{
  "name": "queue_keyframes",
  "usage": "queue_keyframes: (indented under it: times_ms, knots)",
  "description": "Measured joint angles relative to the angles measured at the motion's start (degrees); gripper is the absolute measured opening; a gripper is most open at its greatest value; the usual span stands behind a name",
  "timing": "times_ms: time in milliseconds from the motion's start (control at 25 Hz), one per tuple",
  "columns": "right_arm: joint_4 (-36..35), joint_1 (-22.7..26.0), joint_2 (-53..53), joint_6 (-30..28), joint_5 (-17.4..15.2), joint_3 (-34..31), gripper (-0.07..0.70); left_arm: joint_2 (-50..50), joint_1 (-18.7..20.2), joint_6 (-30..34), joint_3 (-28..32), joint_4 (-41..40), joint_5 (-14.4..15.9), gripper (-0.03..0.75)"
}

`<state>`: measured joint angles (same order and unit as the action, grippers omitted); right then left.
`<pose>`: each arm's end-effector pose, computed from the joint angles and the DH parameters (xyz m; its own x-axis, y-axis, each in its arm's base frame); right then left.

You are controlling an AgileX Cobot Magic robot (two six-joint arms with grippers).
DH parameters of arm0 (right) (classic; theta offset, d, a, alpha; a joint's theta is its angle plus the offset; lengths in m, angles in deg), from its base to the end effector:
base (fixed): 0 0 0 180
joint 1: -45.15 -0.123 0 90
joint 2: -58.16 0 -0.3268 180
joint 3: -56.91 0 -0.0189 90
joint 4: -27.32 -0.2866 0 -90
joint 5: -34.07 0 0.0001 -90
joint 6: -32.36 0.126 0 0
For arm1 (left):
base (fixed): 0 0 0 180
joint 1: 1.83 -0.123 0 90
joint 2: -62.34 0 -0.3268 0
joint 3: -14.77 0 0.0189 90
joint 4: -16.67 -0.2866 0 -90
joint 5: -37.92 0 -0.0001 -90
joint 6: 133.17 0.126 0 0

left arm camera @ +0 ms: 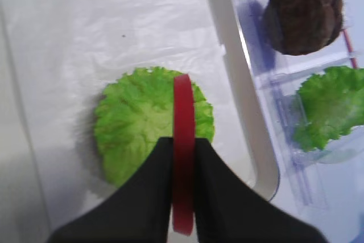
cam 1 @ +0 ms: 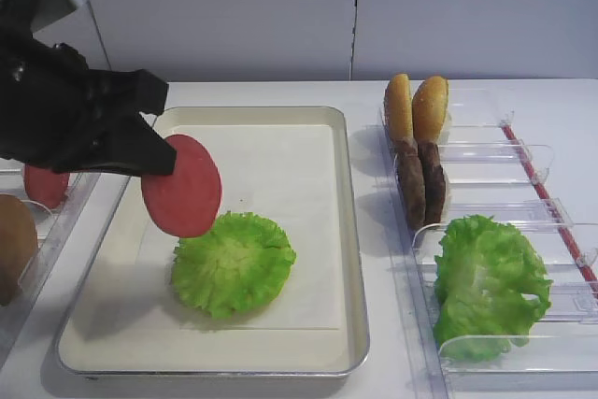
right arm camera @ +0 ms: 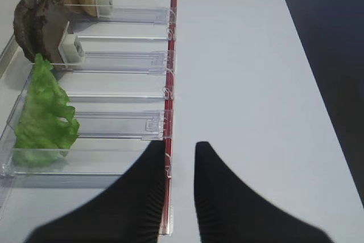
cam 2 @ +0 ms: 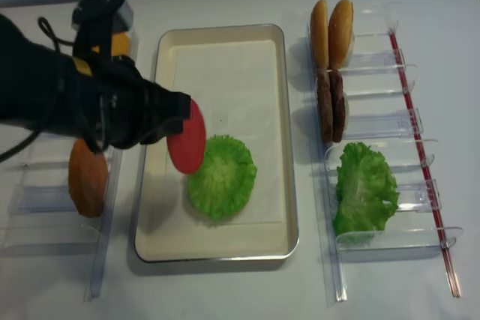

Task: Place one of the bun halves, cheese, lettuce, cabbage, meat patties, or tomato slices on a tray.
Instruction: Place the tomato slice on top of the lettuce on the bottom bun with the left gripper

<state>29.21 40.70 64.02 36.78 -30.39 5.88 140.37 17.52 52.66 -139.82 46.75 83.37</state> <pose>0.0124 -0.0028 0.2632 -0.5208 0.0225 -0.8534 -0.0195 0.9991 0.0383 0.2523 -0.1363 0.2983 -0.8810 0.0318 -0.4721 0.2677 0.8562 -0.4418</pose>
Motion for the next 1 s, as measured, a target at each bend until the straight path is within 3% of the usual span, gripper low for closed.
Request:
queue_keyframes:
  times_ms: [240,480,800,1000]
  knots:
    - [0.0,0.0,0.0,0.0,0.0,0.0,0.184,-0.02,-6.4,18.91,6.44,20.6,0.0,0.06]
    - [0.0,0.0,0.0,0.0,0.0,0.0,0.184,-0.12,-12.26,33.63,12.05,37.25,4.0,0.06]
    - [0.0,0.0,0.0,0.0,0.0,0.0,0.184,7.47,-13.07,37.71,12.6,41.51,8.88,0.06]
    - [0.0,0.0,0.0,-0.23,0.0,0.0,0.184,12.72,-13.07,40.54,12.6,43.09,9.27,0.06]
